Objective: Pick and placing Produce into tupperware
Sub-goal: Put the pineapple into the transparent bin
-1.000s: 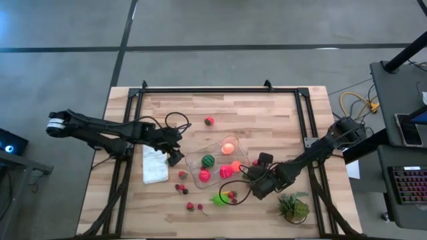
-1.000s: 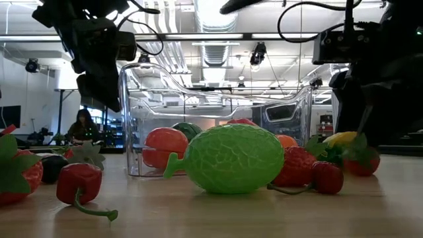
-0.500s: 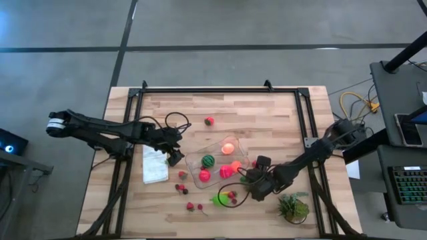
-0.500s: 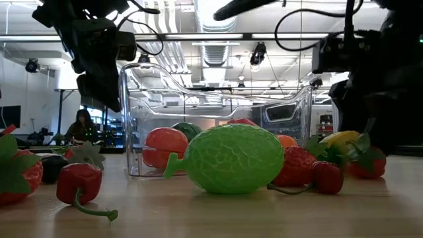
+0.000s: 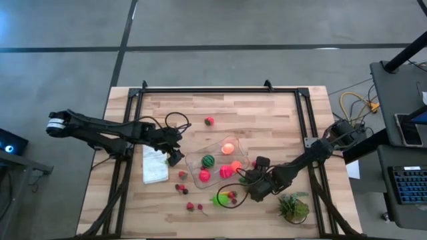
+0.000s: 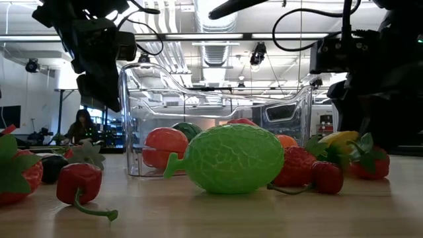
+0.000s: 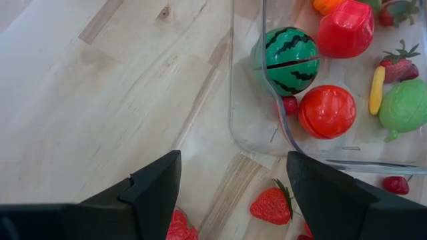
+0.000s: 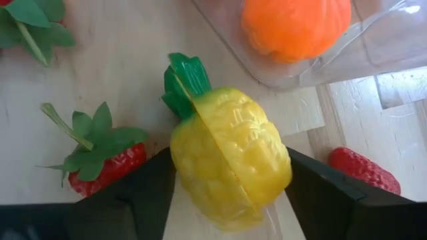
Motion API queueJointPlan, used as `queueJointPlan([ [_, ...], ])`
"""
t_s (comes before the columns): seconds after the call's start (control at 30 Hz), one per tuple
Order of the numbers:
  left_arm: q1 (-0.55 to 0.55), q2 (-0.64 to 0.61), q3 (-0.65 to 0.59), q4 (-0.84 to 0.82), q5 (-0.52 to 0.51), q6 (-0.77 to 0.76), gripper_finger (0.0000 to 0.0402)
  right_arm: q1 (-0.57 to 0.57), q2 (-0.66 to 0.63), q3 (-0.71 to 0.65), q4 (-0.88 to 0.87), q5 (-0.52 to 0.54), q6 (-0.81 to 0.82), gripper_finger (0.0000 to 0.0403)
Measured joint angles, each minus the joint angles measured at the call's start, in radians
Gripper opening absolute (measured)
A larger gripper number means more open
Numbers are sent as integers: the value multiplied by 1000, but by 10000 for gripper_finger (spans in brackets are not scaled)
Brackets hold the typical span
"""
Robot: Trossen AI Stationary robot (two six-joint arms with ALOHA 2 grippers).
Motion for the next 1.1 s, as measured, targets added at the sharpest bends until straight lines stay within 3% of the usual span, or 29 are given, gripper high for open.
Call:
queueJointPlan([
  [0.23, 0, 0, 0, 0, 0, 0, 257, 0, -1, 1, 5, 0, 12, 212],
  [0.43, 0, 0, 0, 0, 0, 0, 257, 0, -6, 31, -2, -99, 174, 224],
  [0.57, 0, 0, 0, 0, 0, 0, 257, 5, -28, 63, -11, -109, 271, 220],
  [0.93, 0, 0, 0, 1, 0, 0, 257, 34, -115, 247, -206, -99, 214, 196],
  [1.1, 0, 0, 0, 2, 1, 0, 257, 30, -141, 333, -322, 14, 97, 196],
])
